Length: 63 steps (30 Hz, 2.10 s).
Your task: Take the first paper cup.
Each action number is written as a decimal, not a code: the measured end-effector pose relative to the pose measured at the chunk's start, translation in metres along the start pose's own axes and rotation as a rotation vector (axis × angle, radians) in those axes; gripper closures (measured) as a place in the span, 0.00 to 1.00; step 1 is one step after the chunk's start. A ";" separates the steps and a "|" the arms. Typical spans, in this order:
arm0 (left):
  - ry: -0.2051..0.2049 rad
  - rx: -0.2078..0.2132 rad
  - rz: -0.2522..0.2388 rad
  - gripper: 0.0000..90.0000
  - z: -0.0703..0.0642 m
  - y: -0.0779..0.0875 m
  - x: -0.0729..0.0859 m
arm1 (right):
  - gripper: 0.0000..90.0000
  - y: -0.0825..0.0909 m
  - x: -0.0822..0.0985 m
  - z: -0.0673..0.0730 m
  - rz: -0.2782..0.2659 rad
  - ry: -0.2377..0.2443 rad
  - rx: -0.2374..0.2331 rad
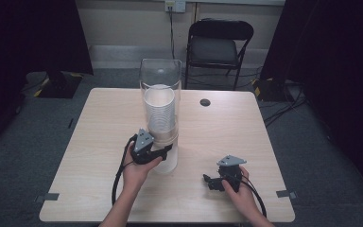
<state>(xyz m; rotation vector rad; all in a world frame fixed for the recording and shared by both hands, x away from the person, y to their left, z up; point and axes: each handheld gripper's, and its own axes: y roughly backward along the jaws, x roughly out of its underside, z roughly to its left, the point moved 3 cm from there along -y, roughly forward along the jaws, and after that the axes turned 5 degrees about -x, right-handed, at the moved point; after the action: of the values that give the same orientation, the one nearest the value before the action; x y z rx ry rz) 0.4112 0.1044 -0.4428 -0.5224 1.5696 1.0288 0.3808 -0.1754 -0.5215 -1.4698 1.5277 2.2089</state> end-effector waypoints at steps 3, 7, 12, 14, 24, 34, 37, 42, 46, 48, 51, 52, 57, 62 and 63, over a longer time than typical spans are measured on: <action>-0.008 0.001 -0.006 0.41 0.000 0.000 0.000 | 0.13 0.000 0.000 0.000 0.000 -0.001 0.000; -0.004 -0.004 -0.011 0.41 -0.001 0.000 0.001 | 0.13 0.000 0.000 0.000 0.000 0.000 0.000; 0.039 -0.006 0.057 0.41 0.000 -0.006 0.032 | 0.13 0.000 0.000 0.000 0.000 -0.001 0.001; 0.001 -0.004 0.077 0.41 -0.003 -0.003 0.031 | 0.13 0.000 0.000 0.000 0.001 -0.001 0.000; 0.008 0.011 0.056 0.40 -0.001 -0.002 0.032 | 0.12 0.000 0.000 0.000 0.001 0.002 -0.004; 0.008 0.004 0.026 0.26 0.001 0.008 0.009 | 0.12 0.000 0.000 0.000 0.001 0.000 -0.004; -0.001 -0.008 0.031 0.26 0.002 0.007 0.004 | 0.12 0.000 0.000 0.000 0.001 0.000 -0.004; 0.010 0.014 0.026 0.35 0.000 0.001 0.006 | 0.12 0.000 0.000 0.000 0.001 0.001 -0.004; -0.017 0.000 0.024 0.36 0.000 0.003 0.008 | 0.12 0.000 0.000 0.000 0.001 0.001 -0.004; -0.011 0.005 -0.001 0.36 -0.001 0.002 0.010 | 0.12 0.000 0.000 0.000 0.001 0.000 -0.004; -0.009 -0.005 0.008 0.36 -0.003 0.004 0.011 | 0.12 0.000 0.000 0.000 0.001 0.001 -0.003; -0.009 -0.005 0.008 0.36 -0.003 0.004 0.011 | 0.12 0.000 0.000 0.000 0.001 0.001 -0.003; -0.017 -0.004 0.003 0.36 -0.003 0.003 0.011 | 0.12 0.000 0.000 0.000 0.001 -0.003 -0.003; -0.005 -0.017 0.012 0.36 -0.004 0.004 0.011 | 0.12 0.000 0.000 0.000 0.001 -0.001 -0.003; -0.005 -0.019 0.010 0.36 -0.004 0.003 0.011 | 0.12 0.000 0.000 0.000 0.001 -0.001 -0.003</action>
<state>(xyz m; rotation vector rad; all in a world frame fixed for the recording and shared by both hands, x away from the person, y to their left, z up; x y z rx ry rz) 0.4036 0.1045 -0.4518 -0.5247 1.5606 1.0529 0.3807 -0.1751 -0.5215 -1.4696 1.5258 2.2124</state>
